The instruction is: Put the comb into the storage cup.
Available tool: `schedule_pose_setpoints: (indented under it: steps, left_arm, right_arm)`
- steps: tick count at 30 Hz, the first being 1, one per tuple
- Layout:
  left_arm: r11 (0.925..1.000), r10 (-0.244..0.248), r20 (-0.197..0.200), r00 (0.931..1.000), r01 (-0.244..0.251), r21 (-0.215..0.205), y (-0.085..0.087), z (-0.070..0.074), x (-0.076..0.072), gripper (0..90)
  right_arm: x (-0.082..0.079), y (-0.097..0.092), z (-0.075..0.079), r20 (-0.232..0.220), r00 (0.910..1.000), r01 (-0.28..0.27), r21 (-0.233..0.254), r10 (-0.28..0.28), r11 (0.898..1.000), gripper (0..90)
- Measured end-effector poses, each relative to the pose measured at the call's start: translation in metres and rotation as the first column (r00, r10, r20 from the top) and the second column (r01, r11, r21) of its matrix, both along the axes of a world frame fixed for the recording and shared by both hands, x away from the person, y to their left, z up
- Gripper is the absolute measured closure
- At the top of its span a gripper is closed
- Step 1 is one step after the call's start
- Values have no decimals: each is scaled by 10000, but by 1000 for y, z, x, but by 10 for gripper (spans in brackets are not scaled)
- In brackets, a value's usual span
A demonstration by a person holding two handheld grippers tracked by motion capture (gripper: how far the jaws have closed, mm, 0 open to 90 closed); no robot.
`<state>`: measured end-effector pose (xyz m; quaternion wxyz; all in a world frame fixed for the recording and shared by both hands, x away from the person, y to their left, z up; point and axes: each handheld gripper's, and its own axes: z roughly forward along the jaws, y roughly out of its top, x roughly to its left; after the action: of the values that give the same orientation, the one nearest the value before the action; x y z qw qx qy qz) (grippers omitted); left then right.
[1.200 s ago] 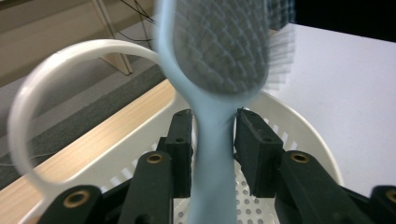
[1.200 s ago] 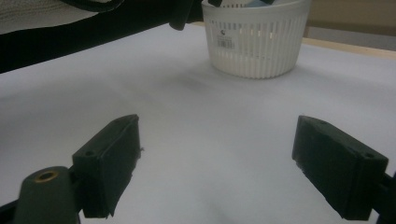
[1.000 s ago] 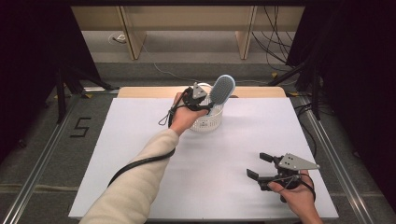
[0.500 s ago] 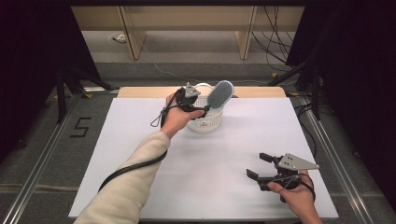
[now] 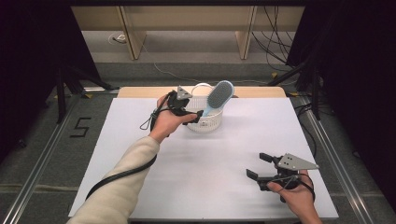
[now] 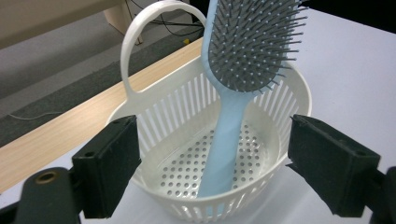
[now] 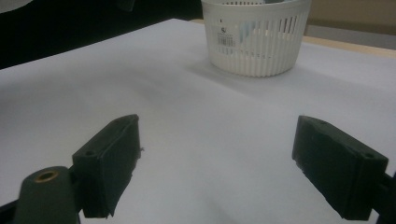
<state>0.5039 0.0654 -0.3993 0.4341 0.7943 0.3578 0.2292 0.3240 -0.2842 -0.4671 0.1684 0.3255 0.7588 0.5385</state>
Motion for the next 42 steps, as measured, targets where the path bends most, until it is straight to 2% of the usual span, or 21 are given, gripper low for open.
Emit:
schedule_pose_setpoints:
  steps: [4, 7, 15, 20, 29, 34, 42]
  left_arm:
    - [9992, -29, 195, 9998, 21, 389, 6, 1, -7, 160]
    - [9993, -17, 227, 9997, 9, 361, 11, 1, -10, 153]
    - [9997, 100, 126, 9999, -97, -213, 29, -3, -22, 127]
    - [9995, 163, -3, 9999, -163, -262, 38, -7, -27, 106]
    - [9982, 315, 101, 9995, -309, -519, 51, -12, -39, 109]
    - [9971, 258, 60, 9996, -253, -719, 56, -15, -45, 122]
    - [9970, 173, 22, 9998, -171, -757, 63, -17, -58, 125]
  right_arm:
    - [0, 0, 0, 6, 10000, 0, -4, 0, 10000, 163]
    - [0, 0, 0, 3, 10000, 5, -14, -5, 10000, 163]
    - [0, 0, 0, 10, 10000, 17, -34, -17, 10000, 163]
    - [0, 1, 0, 8, 10000, 27, -41, -27, 10000, 163]
    - [1, 1, -1, -16, 10000, 75, -20, -75, 10000, 163]
    - [1, 0, -1, -17, 10000, 80, -33, -80, 10000, 163]
    - [0, 0, 0, 10, 10000, 77, -29, -77, 10000, 163]
